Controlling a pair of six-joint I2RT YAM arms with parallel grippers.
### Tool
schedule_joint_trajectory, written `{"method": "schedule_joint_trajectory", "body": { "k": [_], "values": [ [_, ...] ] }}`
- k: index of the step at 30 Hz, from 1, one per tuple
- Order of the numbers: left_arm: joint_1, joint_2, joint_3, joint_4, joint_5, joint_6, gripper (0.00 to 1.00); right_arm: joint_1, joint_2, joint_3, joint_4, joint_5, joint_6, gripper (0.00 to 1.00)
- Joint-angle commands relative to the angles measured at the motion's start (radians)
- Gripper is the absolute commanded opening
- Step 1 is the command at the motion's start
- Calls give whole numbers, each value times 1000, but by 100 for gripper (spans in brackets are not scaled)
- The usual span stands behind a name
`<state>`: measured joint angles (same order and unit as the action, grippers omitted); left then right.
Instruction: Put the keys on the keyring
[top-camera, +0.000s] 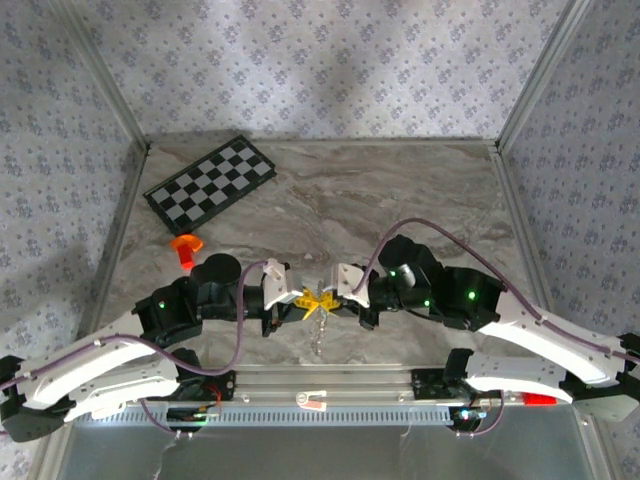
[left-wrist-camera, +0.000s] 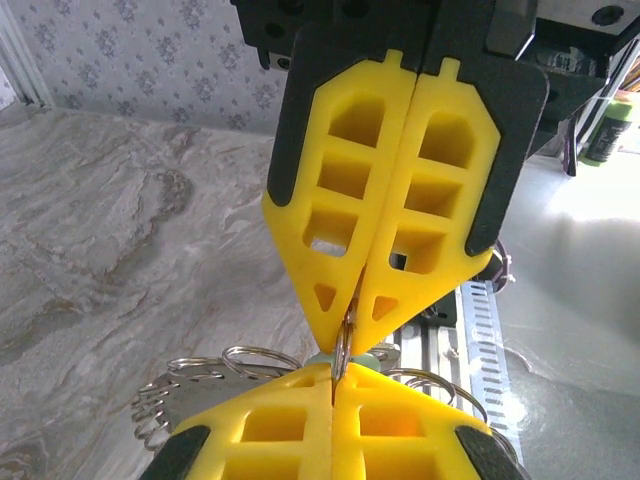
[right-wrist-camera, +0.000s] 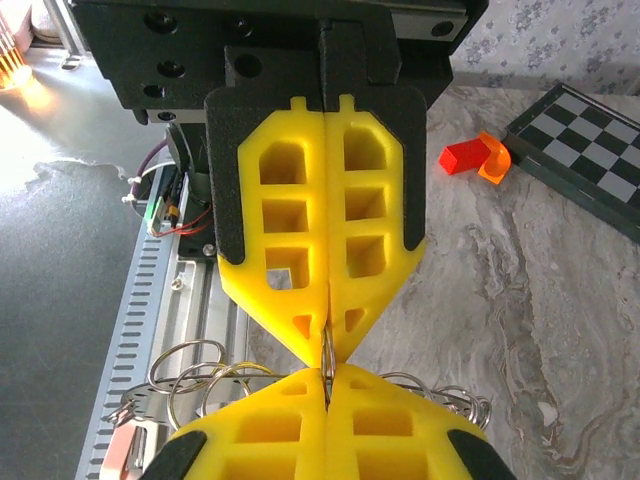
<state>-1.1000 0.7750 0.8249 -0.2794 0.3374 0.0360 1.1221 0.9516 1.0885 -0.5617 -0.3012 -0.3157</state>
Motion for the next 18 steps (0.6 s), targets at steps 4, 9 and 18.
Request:
{"method": "schedule_joint_trajectory", "body": {
  "k": [4, 9, 18],
  "values": [
    [0, -34, -28, 126, 13, -29, 0, 18, -37, -45, 115, -32, -6, 18],
    [0, -55, -36, 155, 34, -27, 0, -1, -76, -108, 225, -51, 60, 23],
    [0, -95, -58, 193, 58, -30, 0, -47, -120, -158, 305, -120, 136, 24]
  ]
}}
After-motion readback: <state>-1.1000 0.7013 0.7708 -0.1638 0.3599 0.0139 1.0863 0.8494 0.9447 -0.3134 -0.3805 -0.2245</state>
